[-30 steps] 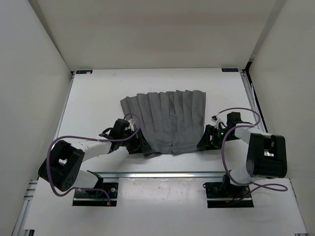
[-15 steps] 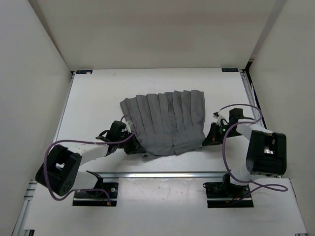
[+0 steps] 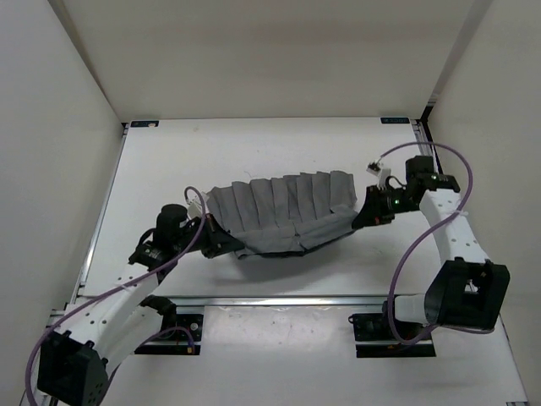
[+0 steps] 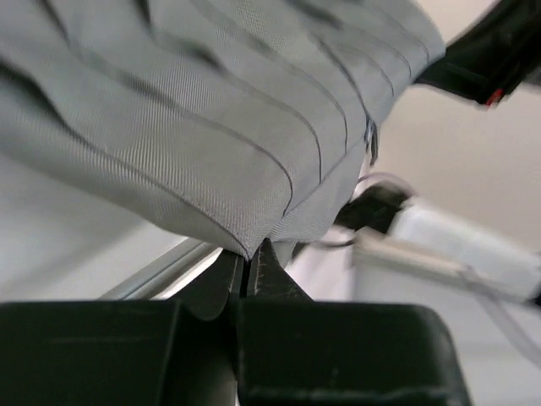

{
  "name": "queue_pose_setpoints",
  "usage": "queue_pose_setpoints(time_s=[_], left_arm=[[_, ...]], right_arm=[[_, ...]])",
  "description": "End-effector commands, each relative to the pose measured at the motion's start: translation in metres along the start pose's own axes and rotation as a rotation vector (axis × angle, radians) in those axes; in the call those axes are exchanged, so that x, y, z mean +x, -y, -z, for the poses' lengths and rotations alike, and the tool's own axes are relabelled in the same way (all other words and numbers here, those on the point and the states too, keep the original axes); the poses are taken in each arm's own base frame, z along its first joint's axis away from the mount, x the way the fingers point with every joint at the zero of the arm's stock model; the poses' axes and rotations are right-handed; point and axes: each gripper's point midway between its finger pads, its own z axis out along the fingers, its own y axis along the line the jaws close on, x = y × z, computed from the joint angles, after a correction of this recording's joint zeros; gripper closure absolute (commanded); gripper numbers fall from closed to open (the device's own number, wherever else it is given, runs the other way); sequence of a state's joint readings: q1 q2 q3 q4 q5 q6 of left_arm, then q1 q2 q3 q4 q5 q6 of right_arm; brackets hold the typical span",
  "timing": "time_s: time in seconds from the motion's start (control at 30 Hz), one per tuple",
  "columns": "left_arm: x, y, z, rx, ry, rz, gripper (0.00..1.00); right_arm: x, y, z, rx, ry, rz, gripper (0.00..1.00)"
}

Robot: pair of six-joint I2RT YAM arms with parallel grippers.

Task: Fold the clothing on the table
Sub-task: Fold the skirt

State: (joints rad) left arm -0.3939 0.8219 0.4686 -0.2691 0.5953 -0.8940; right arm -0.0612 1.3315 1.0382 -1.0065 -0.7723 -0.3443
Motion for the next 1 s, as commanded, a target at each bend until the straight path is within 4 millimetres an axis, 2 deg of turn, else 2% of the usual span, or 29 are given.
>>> queue_pose_setpoints(time_s=[0.0,0.03,0.07,0.1,0.13,0.17,0.2,0.23,0.27,0.3,0.37,0.43,0.47,0.53,0.6,0.63,0.67,0.7,0.77,0.8,0.87,0.97], left_arm=[[-0.043,0.049,0.011,0.154,0.092,0.073,1.00],[-0.068,0.061,0.010,0.188,0.153,0.071,0.98],[-0.091,0.065,0.014,0.205,0.209,0.136,0.97],[-0.112,0.065,0.007,0.223,0.242,0.224,0.96],[-0.146,0.061,0.006,0.250,0.338,0.248,0.93],[-0.163,0.059,0.008,0.279,0.394,0.329,0.75],[-0.195,0.058,0.011,0.329,0.518,0.366,0.57],[-0.223,0.056,0.022,0.367,0.661,0.347,0.02],[-0.237,0.061,0.028,0.385,0.715,0.356,0.01],[-0.251,0.048,0.027,0.353,0.765,0.401,0.01],[-0.267,0.060,0.029,0.352,0.780,0.346,0.02],[-0.258,0.056,0.020,0.254,0.720,0.284,0.02],[-0.255,0.061,0.022,0.223,0.708,0.202,0.02],[-0.229,0.040,0.013,0.083,0.597,0.131,0.01],[-0.206,0.023,0.010,-0.021,0.525,-0.012,0.01],[-0.198,0.017,0.011,-0.066,0.505,-0.033,0.01],[-0.183,0.003,0.010,-0.152,0.464,-0.088,0.01],[-0.176,-0.002,0.007,-0.205,0.435,-0.178,0.01],[-0.152,-0.033,-0.002,-0.355,0.318,-0.225,0.02],[-0.147,-0.037,-0.006,-0.372,0.277,-0.251,0.02],[-0.130,-0.062,-0.018,-0.399,0.170,-0.160,0.01],[-0.137,-0.067,-0.031,-0.424,0.168,-0.128,0.04]], right_arm=[[-0.065,-0.031,0.024,-0.019,0.153,0.197,1.00],[-0.076,-0.036,0.023,-0.033,0.170,0.208,1.00],[-0.102,-0.040,0.024,-0.058,0.215,0.200,1.00],[-0.131,-0.036,0.022,-0.073,0.255,0.156,1.00],[-0.152,-0.031,0.020,-0.069,0.298,0.156,0.87],[-0.167,-0.029,0.015,-0.113,0.305,0.042,0.59],[-0.187,-0.022,0.016,-0.152,0.351,-0.020,0.41],[-0.194,-0.012,0.017,-0.157,0.374,-0.058,0.10],[-0.206,-0.010,0.020,-0.175,0.389,-0.072,0.01],[-0.208,-0.004,0.023,-0.152,0.387,-0.073,0.01],[-0.202,0.016,0.026,-0.048,0.384,-0.074,0.01],[-0.181,0.039,0.021,0.028,0.342,-0.084,0.01],[-0.172,0.051,0.022,0.062,0.332,-0.074,0.01],[-0.149,0.073,0.018,0.124,0.279,-0.021,0.01],[-0.138,0.086,0.021,0.143,0.259,0.053,0.03],[-0.135,0.084,0.021,0.119,0.249,0.128,0.03],[-0.133,0.087,0.018,0.110,0.244,0.153,0.03],[-0.131,0.088,0.017,0.088,0.250,0.206,0.02],[-0.139,0.093,0.010,0.086,0.283,0.279,0.01],[-0.143,0.093,0.005,0.086,0.287,0.296,0.01],[-0.148,0.099,-0.007,0.100,0.288,0.308,0.00],[-0.151,0.097,-0.028,0.078,0.281,0.338,0.01]])
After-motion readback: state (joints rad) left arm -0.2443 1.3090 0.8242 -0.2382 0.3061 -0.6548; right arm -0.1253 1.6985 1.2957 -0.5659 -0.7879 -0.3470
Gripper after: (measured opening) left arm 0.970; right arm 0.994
